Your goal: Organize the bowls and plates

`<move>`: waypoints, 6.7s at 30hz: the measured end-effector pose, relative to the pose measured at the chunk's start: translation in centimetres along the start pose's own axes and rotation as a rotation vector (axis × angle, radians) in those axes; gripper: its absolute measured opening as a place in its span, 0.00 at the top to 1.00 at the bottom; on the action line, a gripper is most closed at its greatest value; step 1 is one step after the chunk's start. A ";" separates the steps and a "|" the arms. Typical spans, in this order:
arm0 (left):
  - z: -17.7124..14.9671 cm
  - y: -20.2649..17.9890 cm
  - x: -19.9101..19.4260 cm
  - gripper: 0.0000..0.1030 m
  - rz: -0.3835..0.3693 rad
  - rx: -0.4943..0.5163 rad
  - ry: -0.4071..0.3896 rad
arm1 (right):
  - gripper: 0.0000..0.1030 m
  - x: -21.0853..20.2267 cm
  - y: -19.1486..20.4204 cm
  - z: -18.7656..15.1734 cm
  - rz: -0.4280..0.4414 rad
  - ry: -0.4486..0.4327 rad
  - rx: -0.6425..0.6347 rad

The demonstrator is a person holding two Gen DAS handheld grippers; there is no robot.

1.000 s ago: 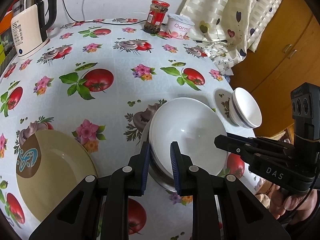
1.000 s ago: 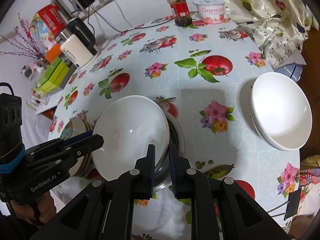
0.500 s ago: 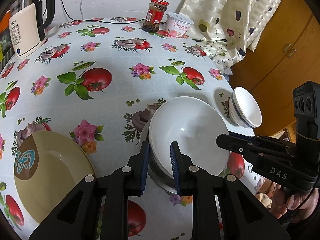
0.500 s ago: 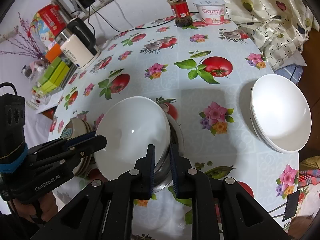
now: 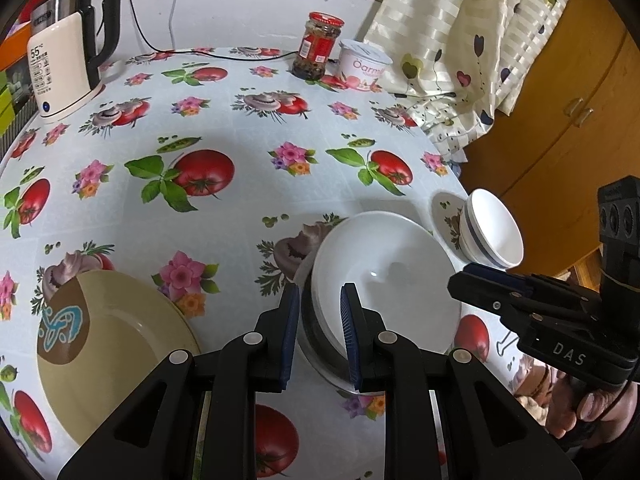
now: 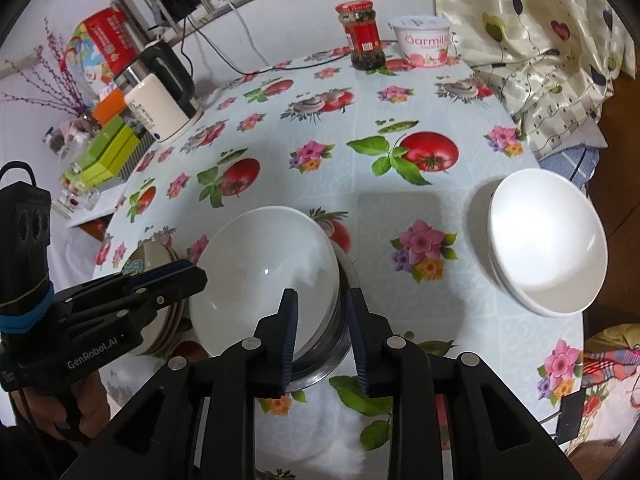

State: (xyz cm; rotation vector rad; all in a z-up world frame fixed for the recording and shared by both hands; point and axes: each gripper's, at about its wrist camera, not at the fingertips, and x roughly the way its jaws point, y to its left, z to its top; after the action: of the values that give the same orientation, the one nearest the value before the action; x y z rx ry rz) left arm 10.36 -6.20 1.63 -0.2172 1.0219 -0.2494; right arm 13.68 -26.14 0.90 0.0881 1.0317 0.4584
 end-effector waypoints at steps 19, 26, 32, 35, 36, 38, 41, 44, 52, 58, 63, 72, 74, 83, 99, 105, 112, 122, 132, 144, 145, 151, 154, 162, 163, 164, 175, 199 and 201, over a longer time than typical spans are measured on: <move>1.8 -2.5 -1.7 0.79 -0.022 0.086 -0.072 | 0.63 -2.7 -1.5 0.6 0.004 -0.091 0.000; 2.2 -3.5 -1.5 0.79 -0.022 0.113 -0.073 | 0.62 -3.5 -2.8 0.7 0.000 -0.116 0.024; 2.6 -4.5 -1.4 0.79 -0.020 0.142 -0.079 | 0.61 -4.2 -3.6 0.8 0.000 -0.134 0.034; 2.8 -5.1 -1.3 0.79 -0.025 0.155 -0.079 | 0.61 -4.7 -4.0 0.9 -0.007 -0.146 0.039; 2.9 -5.4 -1.3 0.79 -0.028 0.161 -0.078 | 0.60 -4.8 -4.1 0.9 -0.013 -0.151 0.039; 3.1 -5.9 -1.1 0.79 -0.034 0.172 -0.078 | 0.60 -5.1 -4.4 1.0 -0.030 -0.158 0.038; 3.4 -6.9 -0.7 0.79 -0.046 0.190 -0.072 | 0.58 -5.6 -4.8 1.1 -0.057 -0.171 0.037; 3.6 -7.9 -0.3 0.79 -0.055 0.208 -0.066 | 0.57 -6.0 -5.4 1.0 -0.078 -0.182 0.042; 4.0 -11.0 1.2 0.79 -0.077 0.263 -0.039 | 0.57 -6.9 -7.8 0.4 -0.117 -0.200 0.080; 4.3 -12.7 2.4 0.79 -0.086 0.291 -0.019 | 0.56 -7.3 -9.5 0.0 -0.141 -0.211 0.104; 4.4 -13.8 3.2 0.79 -0.094 0.303 -0.005 | 0.56 -7.3 -10.5 -0.2 -0.148 -0.209 0.121; 5.0 -15.4 4.9 0.79 -0.118 0.312 0.024 | 0.56 -7.3 -11.9 -0.4 -0.168 -0.208 0.141; 5.2 -15.6 5.4 0.79 -0.125 0.304 0.033 | 0.56 -7.3 -12.3 -0.4 -0.176 -0.207 0.147; 6.1 -16.2 7.2 0.77 -0.155 0.270 0.064 | 0.56 -7.1 -14.0 -0.5 -0.199 -0.201 0.180; 6.7 -16.6 10.5 0.71 -0.164 0.234 0.129 | 0.59 -5.5 -17.6 -1.0 -0.206 -0.170 0.274; 6.4 -16.8 11.3 0.71 -0.151 0.250 0.146 | 0.82 -4.4 -18.1 -1.0 -0.185 -0.147 0.285; 6.1 -17.2 11.7 0.71 -0.155 0.262 0.161 | 0.85 -4.0 -18.2 -1.0 -0.168 -0.139 0.289; 5.8 -17.9 12.1 0.77 -0.153 0.295 0.164 | 0.85 -3.7 -18.3 -1.1 -0.164 -0.136 0.295; 5.8 -17.9 12.1 0.82 -0.139 0.308 0.154 | 0.85 -3.4 -18.5 -1.4 -0.167 -0.132 0.297; 5.7 -17.9 10.8 0.82 -0.129 0.320 0.121 | 0.85 -3.9 -18.1 -1.4 -0.163 -0.147 0.288; 5.7 -17.9 10.7 0.82 -0.128 0.320 0.118 | 0.85 -4.0 -17.9 -1.4 -0.163 -0.147 0.287; 5.8 -17.8 9.8 0.82 -0.127 0.321 0.095 | 0.85 -5.2 -17.0 -1.2 -0.161 -0.165 0.274; 5.9 -17.7 9.1 0.82 -0.128 0.321 0.079 | 0.85 -5.8 -16.5 -1.0 -0.163 -0.176 0.266; 6.1 -17.0 7.5 0.82 -0.128 0.311 0.046 | 0.85 -7.1 -15.0 -0.3 -0.164 -0.199 0.241; 6.0 -16.9 7.3 0.82 -0.128 0.310 0.042 | 0.85 -7.2 -14.8 -0.2 -0.164 -0.202 0.237; 6.0 -16.7 6.9 0.82 -0.128 0.308 0.035 | 0.85 -7.4 -14.5 -0.2 -0.163 -0.205 0.232; 5.7 -14.5 3.7 0.82 -0.127 0.280 -0.023 | 0.85 -8.6 -10.9 0.8 -0.164 -0.230 0.176; 3.7 -7.5 -2.6 0.82 -0.059 0.183 -0.117 | 0.84 -7.6 -2.5 1.3 -0.099 -0.211 0.043; 3.5 -7.1 -2.9 0.82 -0.052 0.177 -0.121 | 0.84 -7.4 -2.0 1.2 -0.089 -0.208 0.033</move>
State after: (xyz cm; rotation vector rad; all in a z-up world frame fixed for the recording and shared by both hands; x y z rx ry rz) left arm 11.15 -11.87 7.83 -0.0970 0.8700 -0.3684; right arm 12.22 -30.79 6.94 0.1169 0.8353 0.3435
